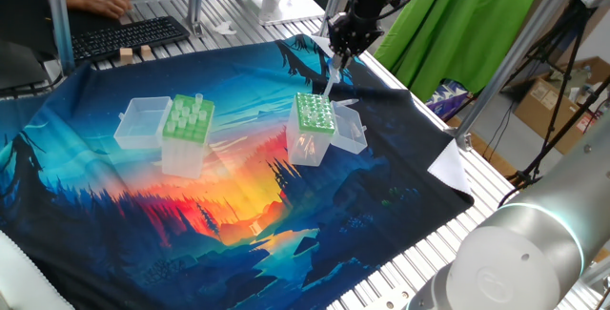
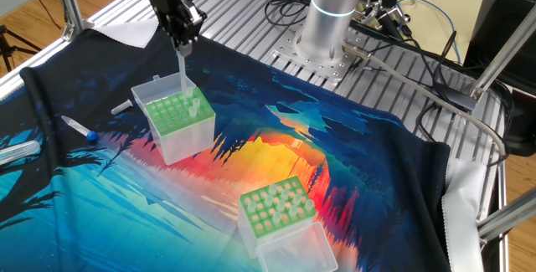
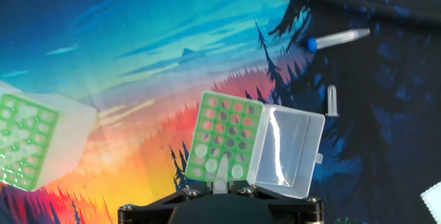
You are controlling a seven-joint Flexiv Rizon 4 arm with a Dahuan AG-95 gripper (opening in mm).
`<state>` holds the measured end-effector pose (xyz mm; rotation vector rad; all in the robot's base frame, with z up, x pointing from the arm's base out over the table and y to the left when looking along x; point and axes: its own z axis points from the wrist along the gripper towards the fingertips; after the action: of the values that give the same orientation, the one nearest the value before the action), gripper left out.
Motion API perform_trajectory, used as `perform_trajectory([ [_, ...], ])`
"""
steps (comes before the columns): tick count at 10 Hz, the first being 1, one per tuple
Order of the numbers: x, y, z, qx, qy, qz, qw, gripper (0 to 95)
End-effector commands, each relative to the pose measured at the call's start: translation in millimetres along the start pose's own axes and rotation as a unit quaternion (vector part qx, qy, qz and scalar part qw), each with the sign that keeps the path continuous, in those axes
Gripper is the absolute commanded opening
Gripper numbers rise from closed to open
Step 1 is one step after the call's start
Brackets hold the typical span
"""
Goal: Transfer all large pipette tips from one holder to another
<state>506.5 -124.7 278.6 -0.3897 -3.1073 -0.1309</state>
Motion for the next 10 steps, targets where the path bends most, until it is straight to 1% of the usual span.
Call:
perform_trajectory([
  [1,0.1,0.1,1.3,0.000,0.000,0.000,1.0000,0.0],
  [4,0.6,0.0,6.1,0.000,-0.001,0.001,1.0000,0.0],
  [10,-0.1,-1.4,17.5,-0.003,-0.011,0.001,0.9999,0.0],
])
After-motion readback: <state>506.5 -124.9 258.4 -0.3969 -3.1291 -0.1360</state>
